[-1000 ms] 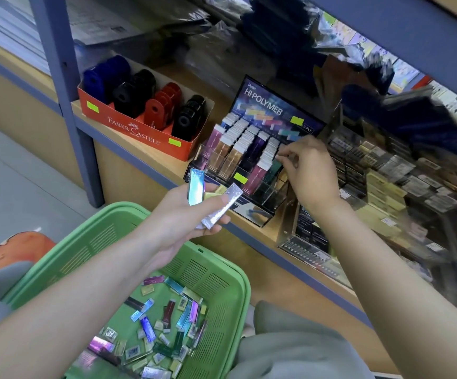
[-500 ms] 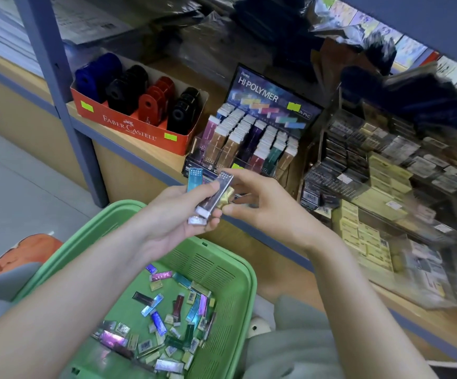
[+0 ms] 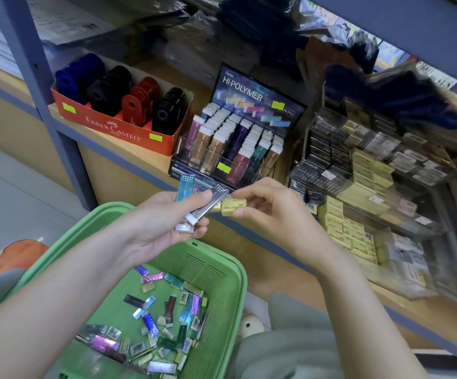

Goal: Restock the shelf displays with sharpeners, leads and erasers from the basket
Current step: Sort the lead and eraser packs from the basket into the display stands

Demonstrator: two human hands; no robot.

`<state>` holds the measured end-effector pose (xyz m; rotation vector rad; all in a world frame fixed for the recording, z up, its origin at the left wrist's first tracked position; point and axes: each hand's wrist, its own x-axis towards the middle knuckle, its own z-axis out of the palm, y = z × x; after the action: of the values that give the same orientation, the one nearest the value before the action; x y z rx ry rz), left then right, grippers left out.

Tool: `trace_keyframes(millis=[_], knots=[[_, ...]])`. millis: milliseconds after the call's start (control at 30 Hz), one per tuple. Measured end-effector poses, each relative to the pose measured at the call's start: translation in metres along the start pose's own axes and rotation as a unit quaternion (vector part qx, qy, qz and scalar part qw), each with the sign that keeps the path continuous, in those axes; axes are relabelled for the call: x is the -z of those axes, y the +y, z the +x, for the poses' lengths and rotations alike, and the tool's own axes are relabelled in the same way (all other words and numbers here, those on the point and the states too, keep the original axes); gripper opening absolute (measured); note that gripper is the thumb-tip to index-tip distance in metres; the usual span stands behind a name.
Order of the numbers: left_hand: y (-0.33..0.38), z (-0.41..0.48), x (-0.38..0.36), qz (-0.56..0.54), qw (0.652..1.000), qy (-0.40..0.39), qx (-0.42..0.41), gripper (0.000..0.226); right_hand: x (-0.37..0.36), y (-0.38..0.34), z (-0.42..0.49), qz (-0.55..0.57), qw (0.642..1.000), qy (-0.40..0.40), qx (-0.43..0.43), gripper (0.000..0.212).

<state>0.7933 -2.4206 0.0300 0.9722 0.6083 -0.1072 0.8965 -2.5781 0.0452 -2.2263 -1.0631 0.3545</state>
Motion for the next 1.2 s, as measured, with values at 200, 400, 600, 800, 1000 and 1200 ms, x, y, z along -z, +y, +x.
trace_keyframes(millis=[200, 400, 600, 800, 1000, 1200], knots=[[-0.006, 0.002, -0.002, 0.047, 0.999, 0.007, -0.010, 0.016, 0.043, 0.022, -0.028, 0.029, 0.982, 0.183, -0.048, 0.019], [-0.023, -0.001, -0.013, 0.093, 0.995, 0.014, -0.013, 0.016, 0.088, 0.076, -0.070, -0.060, 0.945, 0.261, -0.186, 0.017], [-0.039, -0.002, -0.035, 0.124, 0.992, -0.005, -0.015, 0.015, 0.102, 0.104, -0.104, -0.117, 0.946, 0.161, -0.255, 0.021], [-0.049, -0.003, -0.056, 0.133, 0.990, -0.034, -0.011, 0.013, 0.108, 0.111, -0.105, -0.110, 0.939, 0.098, -0.312, 0.015], [-0.049, 0.001, -0.066, 0.156, 0.987, -0.033, -0.016, 0.017, 0.130, 0.104, -0.093, -0.030, 0.937, 0.027, -0.347, 0.010], [-0.051, 0.007, -0.068, 0.167, 0.985, -0.032, -0.013, 0.018, 0.136, 0.109, -0.089, -0.018, 0.931, -0.026, -0.364, 0.011]])
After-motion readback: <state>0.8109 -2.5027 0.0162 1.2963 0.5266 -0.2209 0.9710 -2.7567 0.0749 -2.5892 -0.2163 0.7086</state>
